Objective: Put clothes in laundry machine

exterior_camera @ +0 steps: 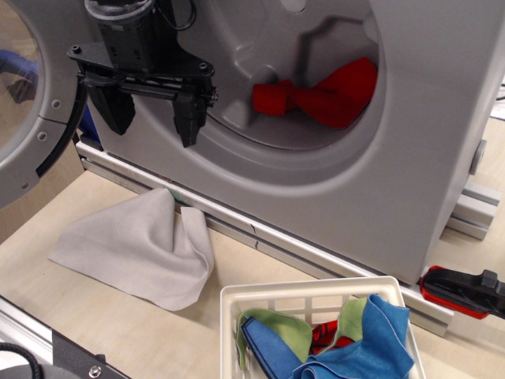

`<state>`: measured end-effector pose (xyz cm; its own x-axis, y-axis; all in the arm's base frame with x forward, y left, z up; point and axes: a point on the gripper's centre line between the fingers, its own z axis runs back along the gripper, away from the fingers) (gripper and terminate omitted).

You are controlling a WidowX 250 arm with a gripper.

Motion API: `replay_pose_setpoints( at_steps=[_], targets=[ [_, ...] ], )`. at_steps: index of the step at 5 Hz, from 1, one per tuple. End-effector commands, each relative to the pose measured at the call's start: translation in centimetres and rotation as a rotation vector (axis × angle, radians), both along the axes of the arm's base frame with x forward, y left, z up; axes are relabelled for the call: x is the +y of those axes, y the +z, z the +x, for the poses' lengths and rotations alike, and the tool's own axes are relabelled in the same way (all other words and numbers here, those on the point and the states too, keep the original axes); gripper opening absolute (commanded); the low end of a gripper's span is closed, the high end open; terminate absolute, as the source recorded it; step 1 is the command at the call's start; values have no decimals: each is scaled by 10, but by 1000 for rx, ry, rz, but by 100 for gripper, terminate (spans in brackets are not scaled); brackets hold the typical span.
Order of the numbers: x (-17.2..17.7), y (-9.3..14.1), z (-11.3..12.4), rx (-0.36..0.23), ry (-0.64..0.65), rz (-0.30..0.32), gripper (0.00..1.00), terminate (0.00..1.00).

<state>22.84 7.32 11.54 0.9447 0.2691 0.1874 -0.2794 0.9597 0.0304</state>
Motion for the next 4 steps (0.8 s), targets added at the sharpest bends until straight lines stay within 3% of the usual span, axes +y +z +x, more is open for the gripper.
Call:
replay_pose_setpoints(
  at_steps=[1, 3, 4],
  targets=[
    [0, 0, 0, 0, 0, 0, 100, 0],
    [-70, -21, -26, 53, 166, -139, 100, 0],
    [-85, -29, -26, 69, 161, -175, 100, 0]
  ],
)
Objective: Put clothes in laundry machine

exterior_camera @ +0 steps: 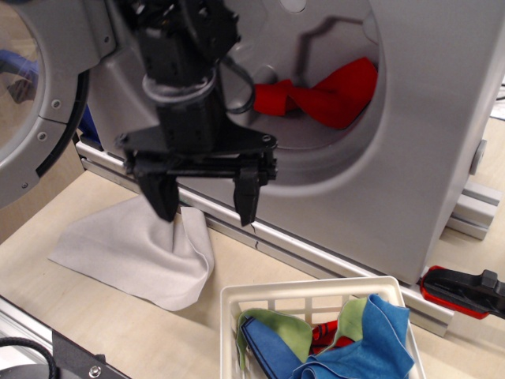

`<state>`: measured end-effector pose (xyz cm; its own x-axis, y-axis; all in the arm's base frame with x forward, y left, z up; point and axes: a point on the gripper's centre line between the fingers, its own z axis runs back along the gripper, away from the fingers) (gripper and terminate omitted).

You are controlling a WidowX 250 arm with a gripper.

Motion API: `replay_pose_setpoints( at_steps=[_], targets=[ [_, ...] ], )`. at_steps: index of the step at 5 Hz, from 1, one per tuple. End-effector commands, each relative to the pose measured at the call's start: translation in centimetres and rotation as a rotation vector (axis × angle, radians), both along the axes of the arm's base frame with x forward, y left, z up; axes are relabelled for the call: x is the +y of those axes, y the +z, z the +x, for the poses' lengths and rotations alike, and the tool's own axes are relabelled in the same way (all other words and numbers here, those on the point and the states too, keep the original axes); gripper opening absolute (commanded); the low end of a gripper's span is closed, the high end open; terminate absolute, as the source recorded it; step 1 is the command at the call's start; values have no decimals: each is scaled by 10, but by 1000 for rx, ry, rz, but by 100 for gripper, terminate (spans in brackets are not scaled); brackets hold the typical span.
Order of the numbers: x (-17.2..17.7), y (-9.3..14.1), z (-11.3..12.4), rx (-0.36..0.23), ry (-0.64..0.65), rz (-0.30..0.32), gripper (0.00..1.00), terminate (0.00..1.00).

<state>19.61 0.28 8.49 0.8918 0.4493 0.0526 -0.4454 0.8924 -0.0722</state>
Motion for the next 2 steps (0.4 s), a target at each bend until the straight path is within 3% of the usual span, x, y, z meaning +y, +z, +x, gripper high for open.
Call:
replay_pose_setpoints(
  at_steps=[1, 2],
  targets=[
    [-24, -4, 8, -25, -32, -47, 100, 0],
    [-43, -15, 12, -3, -54, -40, 100, 0]
  ],
)
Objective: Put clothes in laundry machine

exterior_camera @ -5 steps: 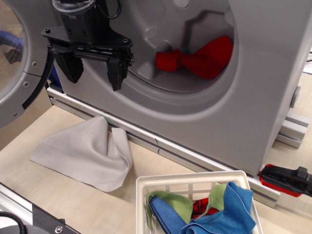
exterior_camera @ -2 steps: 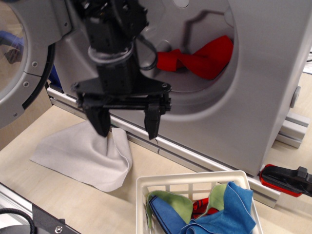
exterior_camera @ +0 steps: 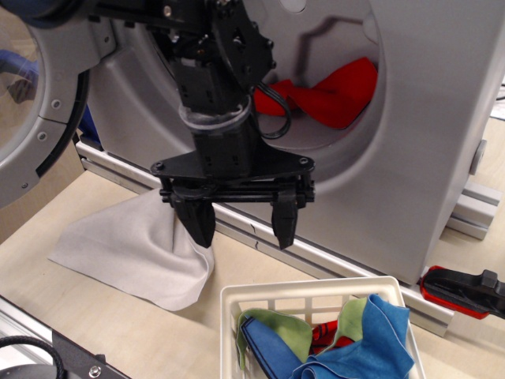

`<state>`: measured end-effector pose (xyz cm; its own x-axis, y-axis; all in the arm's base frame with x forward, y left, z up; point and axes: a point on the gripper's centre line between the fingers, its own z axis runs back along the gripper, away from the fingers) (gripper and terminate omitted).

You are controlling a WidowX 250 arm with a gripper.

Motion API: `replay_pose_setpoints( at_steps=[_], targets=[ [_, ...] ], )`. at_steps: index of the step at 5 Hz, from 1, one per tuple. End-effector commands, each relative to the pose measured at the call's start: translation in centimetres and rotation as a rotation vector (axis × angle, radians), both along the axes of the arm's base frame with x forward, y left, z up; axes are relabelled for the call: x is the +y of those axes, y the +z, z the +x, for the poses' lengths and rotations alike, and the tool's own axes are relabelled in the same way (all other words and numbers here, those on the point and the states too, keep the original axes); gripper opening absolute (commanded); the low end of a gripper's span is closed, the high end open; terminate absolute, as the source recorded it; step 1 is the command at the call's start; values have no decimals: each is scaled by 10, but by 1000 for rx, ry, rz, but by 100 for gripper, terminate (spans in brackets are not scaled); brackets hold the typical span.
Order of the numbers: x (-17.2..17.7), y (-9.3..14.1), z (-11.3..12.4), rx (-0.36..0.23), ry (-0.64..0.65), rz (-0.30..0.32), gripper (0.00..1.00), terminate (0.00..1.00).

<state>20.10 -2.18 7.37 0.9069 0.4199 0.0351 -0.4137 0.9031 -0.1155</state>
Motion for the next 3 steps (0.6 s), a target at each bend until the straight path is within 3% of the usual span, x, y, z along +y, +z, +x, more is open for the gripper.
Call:
replay_pose_setpoints(
  at_steps=[1, 2, 3],
  targets=[
    [-41, -14, 7, 17, 5, -24, 100, 0],
    [-58, -29, 6, 12, 74, -35, 100, 0],
    [-72, -51, 5, -5, 41, -54, 100, 0]
  ],
)
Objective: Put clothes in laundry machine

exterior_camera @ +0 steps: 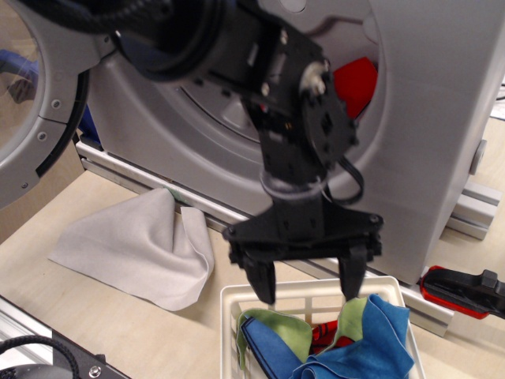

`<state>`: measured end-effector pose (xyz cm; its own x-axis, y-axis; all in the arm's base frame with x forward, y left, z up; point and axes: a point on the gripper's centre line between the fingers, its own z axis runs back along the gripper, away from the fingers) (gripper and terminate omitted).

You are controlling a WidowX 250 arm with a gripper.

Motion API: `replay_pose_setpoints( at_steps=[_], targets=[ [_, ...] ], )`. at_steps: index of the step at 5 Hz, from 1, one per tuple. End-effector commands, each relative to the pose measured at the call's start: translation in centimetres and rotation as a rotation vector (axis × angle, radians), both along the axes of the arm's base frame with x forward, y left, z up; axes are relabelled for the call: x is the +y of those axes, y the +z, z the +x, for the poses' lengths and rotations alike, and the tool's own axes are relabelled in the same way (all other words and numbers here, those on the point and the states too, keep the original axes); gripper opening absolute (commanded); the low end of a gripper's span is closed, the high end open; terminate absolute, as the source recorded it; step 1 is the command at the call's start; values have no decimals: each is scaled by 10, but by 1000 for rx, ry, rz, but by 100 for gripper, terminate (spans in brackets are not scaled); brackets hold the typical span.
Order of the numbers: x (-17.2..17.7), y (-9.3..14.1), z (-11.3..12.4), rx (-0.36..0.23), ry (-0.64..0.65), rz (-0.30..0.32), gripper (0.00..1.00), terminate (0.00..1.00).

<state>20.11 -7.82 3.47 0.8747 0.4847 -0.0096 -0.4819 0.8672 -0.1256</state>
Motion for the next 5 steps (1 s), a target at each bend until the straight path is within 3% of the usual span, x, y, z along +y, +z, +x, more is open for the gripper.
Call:
replay_pose_setpoints(
  at_steps=[1, 2, 3, 5],
  targets=[
    [-24, -32, 6, -8, -104, -42, 100, 0],
    [-27, -47, 5, -28, -179, -26, 100, 0],
    [-27, -62, 5, -9, -222, -19, 100, 0],
    [-19, -84, 7, 2, -241, 23, 100, 0]
  ],
)
